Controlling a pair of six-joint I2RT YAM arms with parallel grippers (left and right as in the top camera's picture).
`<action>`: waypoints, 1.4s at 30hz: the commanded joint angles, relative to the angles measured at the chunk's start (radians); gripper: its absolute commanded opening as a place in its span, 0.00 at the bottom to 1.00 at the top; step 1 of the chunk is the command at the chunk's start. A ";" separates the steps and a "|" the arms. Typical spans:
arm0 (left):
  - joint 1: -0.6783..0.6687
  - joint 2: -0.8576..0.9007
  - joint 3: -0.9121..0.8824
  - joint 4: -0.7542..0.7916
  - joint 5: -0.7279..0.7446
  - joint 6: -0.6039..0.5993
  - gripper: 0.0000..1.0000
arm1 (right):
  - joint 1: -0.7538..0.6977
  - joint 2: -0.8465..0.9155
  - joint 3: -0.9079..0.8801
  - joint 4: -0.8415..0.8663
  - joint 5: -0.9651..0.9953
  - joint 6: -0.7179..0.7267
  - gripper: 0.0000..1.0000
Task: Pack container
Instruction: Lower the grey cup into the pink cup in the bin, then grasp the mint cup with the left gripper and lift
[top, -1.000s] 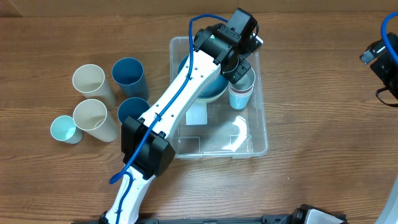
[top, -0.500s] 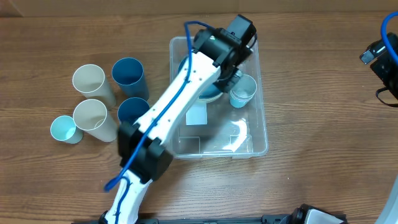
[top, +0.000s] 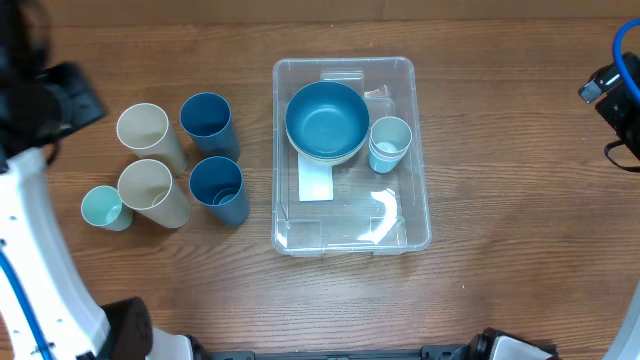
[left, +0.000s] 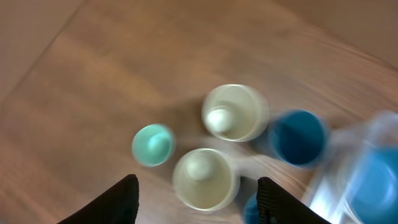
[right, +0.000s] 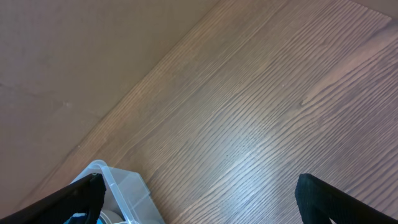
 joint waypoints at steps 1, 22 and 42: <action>0.249 0.014 -0.141 -0.006 0.098 -0.013 0.60 | -0.004 0.002 0.004 0.003 -0.006 0.001 1.00; 0.469 0.018 -1.166 0.693 0.227 0.005 0.54 | -0.004 0.002 0.004 0.003 -0.006 0.001 1.00; 0.443 -0.119 -0.497 0.345 0.280 0.005 0.04 | -0.004 0.002 0.004 0.003 -0.006 0.001 1.00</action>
